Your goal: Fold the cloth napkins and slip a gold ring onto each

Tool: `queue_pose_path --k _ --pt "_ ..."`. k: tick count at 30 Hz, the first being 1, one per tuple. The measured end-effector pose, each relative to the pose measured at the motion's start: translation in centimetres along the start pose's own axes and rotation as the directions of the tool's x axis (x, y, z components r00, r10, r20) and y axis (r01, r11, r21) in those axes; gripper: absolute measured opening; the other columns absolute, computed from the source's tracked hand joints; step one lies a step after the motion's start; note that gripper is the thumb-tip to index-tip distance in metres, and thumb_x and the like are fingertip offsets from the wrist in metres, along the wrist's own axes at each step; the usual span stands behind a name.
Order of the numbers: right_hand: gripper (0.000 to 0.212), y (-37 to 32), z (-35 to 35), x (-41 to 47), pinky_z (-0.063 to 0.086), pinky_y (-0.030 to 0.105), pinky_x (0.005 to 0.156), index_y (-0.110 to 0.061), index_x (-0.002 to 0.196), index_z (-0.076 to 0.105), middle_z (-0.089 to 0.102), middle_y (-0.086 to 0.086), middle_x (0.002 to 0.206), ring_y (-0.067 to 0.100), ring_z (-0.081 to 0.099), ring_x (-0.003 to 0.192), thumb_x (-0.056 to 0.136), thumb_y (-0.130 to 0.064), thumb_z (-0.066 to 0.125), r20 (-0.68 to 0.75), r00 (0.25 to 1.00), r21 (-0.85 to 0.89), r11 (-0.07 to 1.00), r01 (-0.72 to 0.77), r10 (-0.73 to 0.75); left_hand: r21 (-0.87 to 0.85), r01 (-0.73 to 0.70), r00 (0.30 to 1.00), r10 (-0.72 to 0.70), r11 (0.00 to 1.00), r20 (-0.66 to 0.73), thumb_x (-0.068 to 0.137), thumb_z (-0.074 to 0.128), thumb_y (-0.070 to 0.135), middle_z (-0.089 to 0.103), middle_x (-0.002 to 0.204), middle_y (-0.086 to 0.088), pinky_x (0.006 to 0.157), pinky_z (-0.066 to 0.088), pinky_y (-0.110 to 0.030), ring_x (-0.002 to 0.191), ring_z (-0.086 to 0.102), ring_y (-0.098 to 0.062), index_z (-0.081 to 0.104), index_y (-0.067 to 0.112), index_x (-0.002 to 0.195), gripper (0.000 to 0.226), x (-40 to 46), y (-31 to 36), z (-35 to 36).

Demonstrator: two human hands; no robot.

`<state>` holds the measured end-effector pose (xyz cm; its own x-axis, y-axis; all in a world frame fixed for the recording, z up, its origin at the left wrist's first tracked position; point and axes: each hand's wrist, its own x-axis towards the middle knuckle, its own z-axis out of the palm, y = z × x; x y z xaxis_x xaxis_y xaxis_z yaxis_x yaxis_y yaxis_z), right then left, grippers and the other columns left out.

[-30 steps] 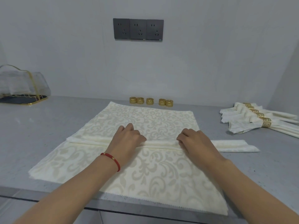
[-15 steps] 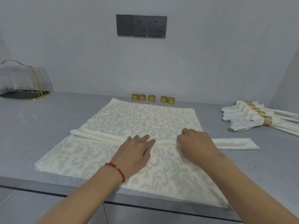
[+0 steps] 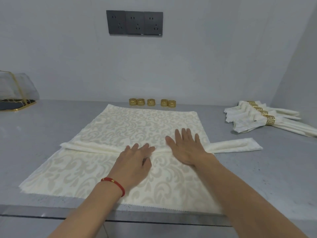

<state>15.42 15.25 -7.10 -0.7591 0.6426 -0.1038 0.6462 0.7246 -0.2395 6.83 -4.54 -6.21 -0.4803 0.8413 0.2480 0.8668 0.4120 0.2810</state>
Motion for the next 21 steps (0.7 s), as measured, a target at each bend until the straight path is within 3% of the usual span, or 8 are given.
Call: queue_pose_path --k 6,8,10,11,14,16,19,21 --pt "0.081 9.4 -2.1 -1.1 -0.013 0.056 0.123 -0.010 0.163 -0.006 -0.014 0.011 0.171 0.028 -0.020 0.156 0.102 -0.063 0.003 -0.024 0.947 -0.132 0.938 -0.322 0.322 -0.025 0.014 1.000 -0.014 1.000 0.000 0.103 0.032 0.022 0.043 0.145 0.012 0.106 0.028 -0.030 0.109 0.039 -0.014 0.040 0.034 0.148 0.047 -0.3 0.0 0.0" --pt "0.080 8.9 -2.9 -0.7 -0.013 0.057 0.123 -0.009 0.163 0.002 -0.009 0.010 0.171 0.028 -0.016 0.157 0.102 -0.059 0.005 -0.121 0.939 -0.240 0.908 -0.344 0.323 -0.027 0.019 1.000 -0.019 0.999 0.000 0.103 0.032 0.022 0.044 0.142 0.012 0.103 0.028 -0.029 0.108 0.039 -0.013 0.040 0.034 0.147 0.046 -0.3 0.0 -0.2" --pt "0.074 5.9 -3.6 -0.5 -0.009 0.058 0.123 -0.012 0.161 0.020 0.007 0.009 0.171 0.029 -0.006 0.158 0.103 -0.057 0.009 -0.276 0.948 -0.298 0.924 -0.240 0.157 -0.042 0.020 1.000 -0.019 0.999 0.022 0.102 0.033 0.022 0.047 0.134 0.013 0.096 0.029 -0.027 0.104 0.039 -0.014 0.041 0.036 0.145 0.046 -0.2 -0.2 0.1" --pt "0.072 3.7 -3.8 -0.2 -0.008 0.057 0.124 -0.015 0.159 0.026 0.015 0.007 0.169 0.028 -0.002 0.158 0.103 -0.058 0.011 -0.285 0.958 -0.291 0.949 -0.121 0.035 -0.046 0.027 0.999 -0.026 0.999 0.025 0.101 0.033 0.025 0.049 0.126 0.014 0.094 0.032 -0.029 0.103 0.041 -0.016 0.040 0.038 0.143 0.044 -0.2 -0.4 0.1" --pt "0.081 -1.8 -2.6 -0.2 -0.009 0.053 0.125 -0.015 0.162 0.019 0.013 0.004 0.171 0.023 -0.002 0.159 0.101 -0.068 0.010 -0.100 0.977 -0.228 0.960 0.162 -0.189 -0.105 0.082 0.997 -0.082 0.991 0.007 0.098 0.032 0.034 0.054 0.104 0.007 0.084 0.037 -0.033 0.094 0.045 -0.021 0.040 0.037 0.130 0.033 0.0 -0.5 0.4" --pt "0.085 -3.1 -0.8 -0.1 -0.011 0.053 0.125 -0.016 0.164 0.007 0.002 0.004 0.172 0.022 -0.009 0.158 0.099 -0.071 0.007 -0.005 0.971 -0.221 0.947 0.233 -0.240 -0.105 0.105 0.994 -0.106 0.989 -0.009 0.101 0.029 0.034 0.059 0.102 0.002 0.081 0.034 -0.033 0.090 0.049 -0.022 0.043 0.030 0.126 0.029 0.5 -0.4 0.4" --pt "0.082 -2.5 0.9 0.2 -0.010 0.050 0.126 -0.019 0.164 0.000 -0.007 0.001 0.172 0.018 -0.016 0.157 0.100 -0.069 0.007 0.006 0.968 -0.132 0.960 0.248 -0.249 0.004 0.154 0.985 -0.153 0.988 -0.080 0.105 0.028 0.035 0.065 0.098 0.000 0.077 0.040 -0.036 0.093 0.057 -0.027 0.051 0.027 0.122 0.030 2.0 -0.5 0.1" --pt "0.083 -2.3 0.8 0.3 -0.011 0.049 0.126 -0.020 0.164 -0.003 -0.010 0.000 0.172 0.016 -0.019 0.156 0.100 -0.071 0.006 0.018 0.969 -0.116 0.962 0.246 -0.245 0.113 0.213 0.973 -0.200 0.971 -0.112 0.103 0.038 0.035 0.061 0.087 0.004 0.068 0.037 -0.035 0.091 0.059 -0.026 0.061 0.023 0.094 0.027 3.1 -0.9 -0.2"
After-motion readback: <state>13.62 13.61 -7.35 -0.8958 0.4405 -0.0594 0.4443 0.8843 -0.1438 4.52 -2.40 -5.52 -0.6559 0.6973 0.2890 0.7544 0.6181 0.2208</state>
